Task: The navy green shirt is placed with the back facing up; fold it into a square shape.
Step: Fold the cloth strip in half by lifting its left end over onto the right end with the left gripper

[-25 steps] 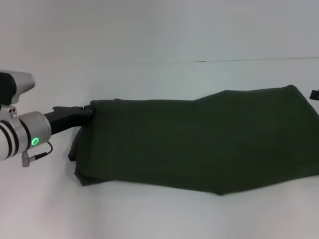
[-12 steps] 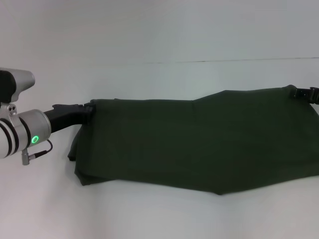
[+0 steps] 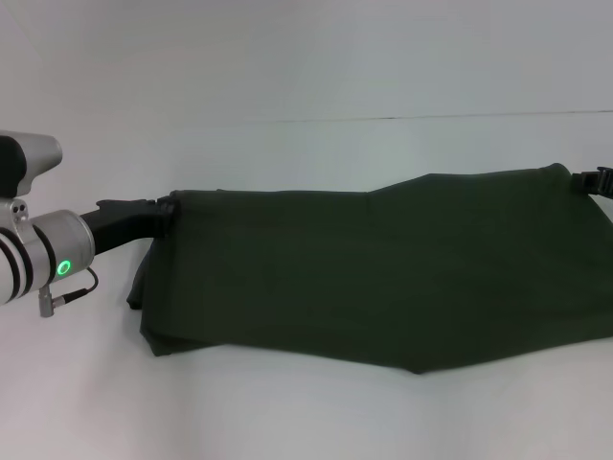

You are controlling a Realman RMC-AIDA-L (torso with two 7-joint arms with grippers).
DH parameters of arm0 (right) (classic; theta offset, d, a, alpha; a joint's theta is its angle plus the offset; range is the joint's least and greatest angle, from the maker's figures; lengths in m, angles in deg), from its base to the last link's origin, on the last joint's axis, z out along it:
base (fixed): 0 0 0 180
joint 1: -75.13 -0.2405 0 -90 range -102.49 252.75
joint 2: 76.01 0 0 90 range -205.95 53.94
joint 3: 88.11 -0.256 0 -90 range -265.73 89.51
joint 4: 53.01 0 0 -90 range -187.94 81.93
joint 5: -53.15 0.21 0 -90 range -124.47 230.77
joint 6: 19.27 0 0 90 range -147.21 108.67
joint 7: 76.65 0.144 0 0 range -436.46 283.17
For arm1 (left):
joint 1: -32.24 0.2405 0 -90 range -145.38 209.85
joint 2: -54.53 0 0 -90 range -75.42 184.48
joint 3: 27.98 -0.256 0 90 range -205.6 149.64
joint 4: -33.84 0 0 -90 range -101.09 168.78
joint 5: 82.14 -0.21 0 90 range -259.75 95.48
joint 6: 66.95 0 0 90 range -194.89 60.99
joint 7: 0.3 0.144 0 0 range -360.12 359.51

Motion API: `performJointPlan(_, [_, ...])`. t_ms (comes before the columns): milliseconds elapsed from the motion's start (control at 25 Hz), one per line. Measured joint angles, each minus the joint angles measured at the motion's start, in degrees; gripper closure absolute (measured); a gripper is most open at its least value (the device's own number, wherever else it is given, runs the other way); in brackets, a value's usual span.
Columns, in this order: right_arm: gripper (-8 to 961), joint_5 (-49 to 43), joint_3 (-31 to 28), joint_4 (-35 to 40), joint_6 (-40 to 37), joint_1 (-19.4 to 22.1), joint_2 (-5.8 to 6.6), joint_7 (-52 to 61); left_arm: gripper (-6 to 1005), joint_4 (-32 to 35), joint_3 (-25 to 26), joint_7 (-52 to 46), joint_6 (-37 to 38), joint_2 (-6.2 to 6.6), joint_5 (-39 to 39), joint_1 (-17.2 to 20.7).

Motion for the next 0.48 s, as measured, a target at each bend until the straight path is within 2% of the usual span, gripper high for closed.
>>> performJointPlan(200, [793, 0.08, -0.03, 0.04, 0.63, 0.05, -0.23, -0.38, 969, 0.17, 0.15, 0.17, -0.16, 0.00, 0.21, -0.18])
performJointPlan(440, [953, 1.39, -0.10, 0.07, 1.92, 0.90, -0.20, -0.38, 969, 0.80, 0.18, -0.12, -0.61, 0.00, 0.82, 0.10])
performJointPlan(480, [953, 1.84, -0.13, 0.17, 1.99, 1.19, -0.10, -0.38, 969, 0.82, 0.18, -0.13, -0.62, 0.00, 0.88, 0.16])
